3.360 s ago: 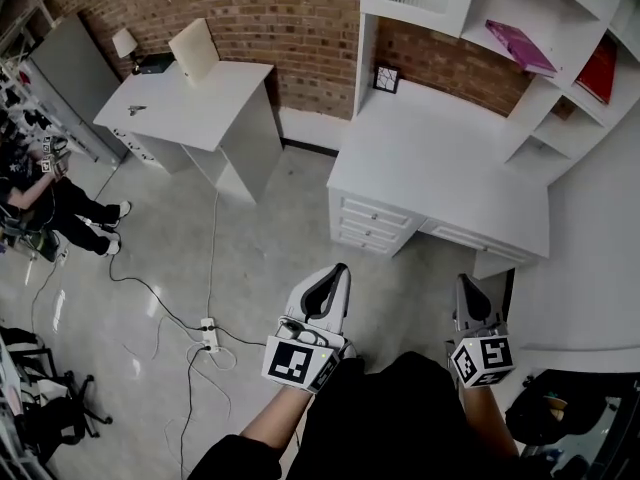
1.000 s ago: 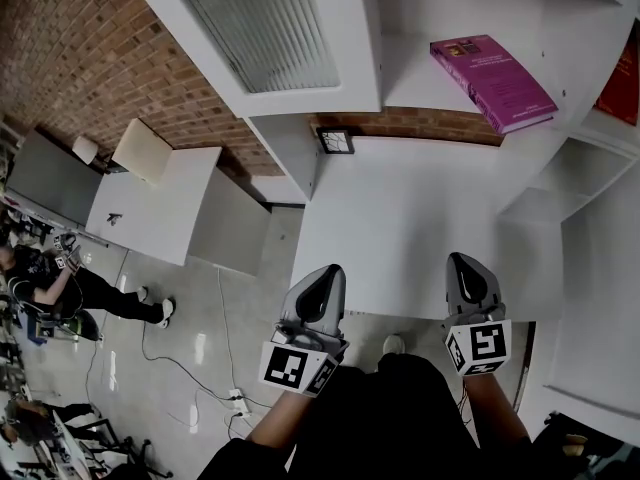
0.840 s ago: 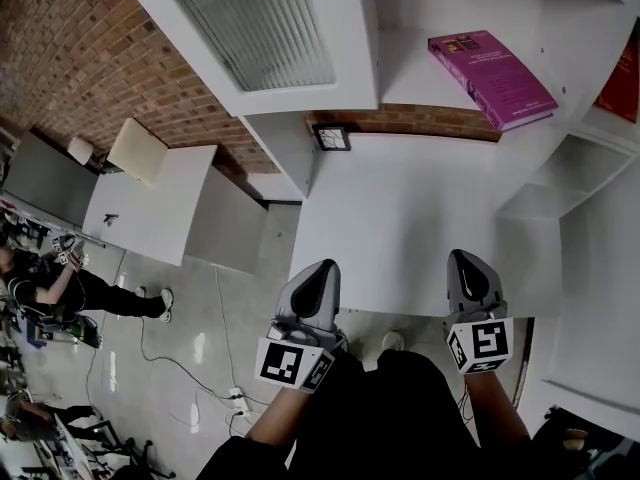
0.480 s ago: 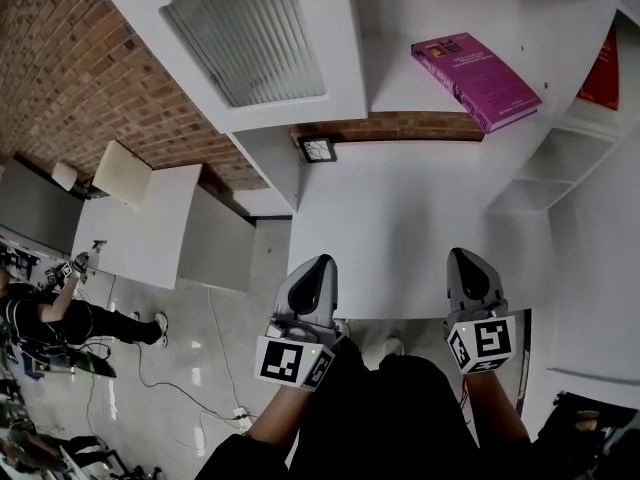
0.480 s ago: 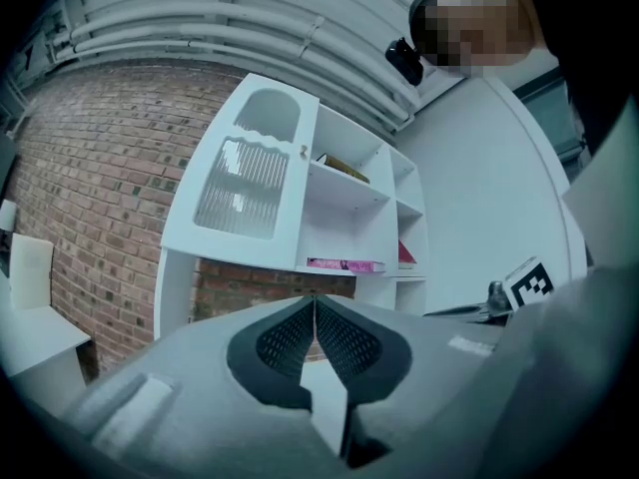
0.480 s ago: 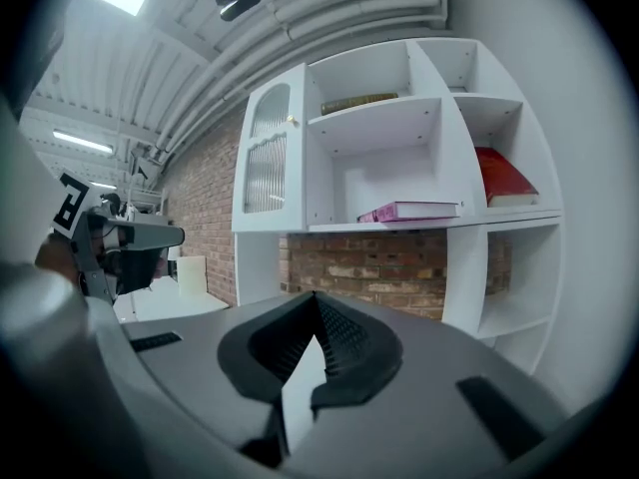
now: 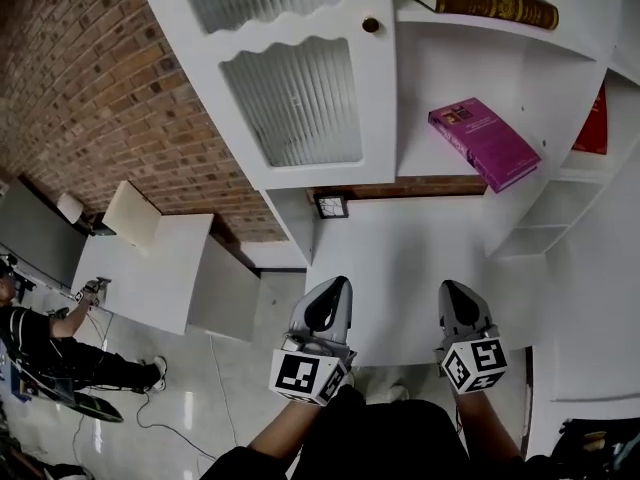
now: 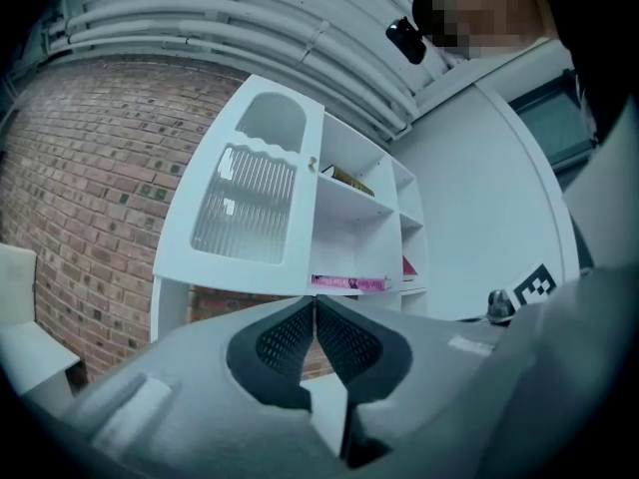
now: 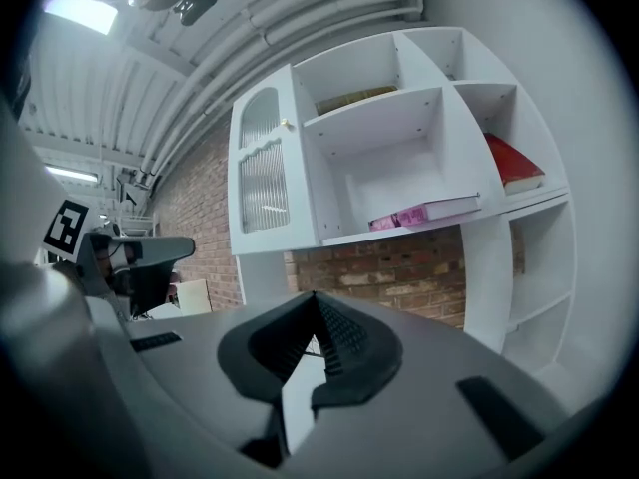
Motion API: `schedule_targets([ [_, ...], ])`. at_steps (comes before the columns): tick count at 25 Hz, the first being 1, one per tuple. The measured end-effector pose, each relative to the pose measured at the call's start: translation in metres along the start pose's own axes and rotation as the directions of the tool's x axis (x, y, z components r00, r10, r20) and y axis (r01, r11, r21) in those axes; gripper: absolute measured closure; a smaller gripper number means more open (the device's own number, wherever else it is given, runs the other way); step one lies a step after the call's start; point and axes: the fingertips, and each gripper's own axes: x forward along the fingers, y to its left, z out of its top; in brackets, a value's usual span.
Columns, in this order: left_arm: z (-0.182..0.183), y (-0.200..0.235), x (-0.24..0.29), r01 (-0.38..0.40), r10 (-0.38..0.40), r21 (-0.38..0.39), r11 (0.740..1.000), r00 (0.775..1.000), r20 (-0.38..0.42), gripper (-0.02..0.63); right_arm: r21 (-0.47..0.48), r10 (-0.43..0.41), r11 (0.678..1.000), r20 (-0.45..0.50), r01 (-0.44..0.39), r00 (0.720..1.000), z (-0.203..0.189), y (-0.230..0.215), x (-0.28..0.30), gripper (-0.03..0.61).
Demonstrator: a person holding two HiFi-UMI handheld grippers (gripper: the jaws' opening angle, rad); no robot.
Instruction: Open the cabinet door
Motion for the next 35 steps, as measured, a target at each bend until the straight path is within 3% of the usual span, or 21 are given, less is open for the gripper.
schedule_targets([
  [5, 0.037, 0.008, 0.019, 0.028, -0.031, 0.051, 0.998, 0.998, 0.049, 0.594, -0.016, 0.016, 1.0, 0.006, -0.016, 1.0, 0.014, 0.017, 0.019, 0.577],
  [15, 0.094, 0.006, 0.083, 0.148, -0.151, 0.044, 0.988, 0.986, 0.066, 0.594, -0.036, 0.043, 0.998, 0.04, -0.041, 0.998, 0.052, 0.036, 0.059, 0.577],
  [19, 0.131, 0.0, 0.108, 0.154, -0.165, 0.1, 0.983, 0.98, 0.109, 0.592, -0.041, 0.056, 0.998, 0.058, -0.054, 0.997, 0.067, 0.034, 0.074, 0.577],
  [27, 0.196, -0.001, 0.142, 0.15, -0.169, 0.106, 0.983, 0.965, 0.2, 0.592, -0.047, 0.074, 0.996, 0.063, -0.071, 0.995, 0.083, 0.026, 0.095, 0.577],
  [35, 0.241, -0.006, 0.175, 0.127, -0.17, 0.179, 0.976, 0.953, 0.249, 0.592, -0.062, 0.102, 0.993, 0.08, -0.097, 0.992, 0.102, 0.014, 0.11, 0.577],
])
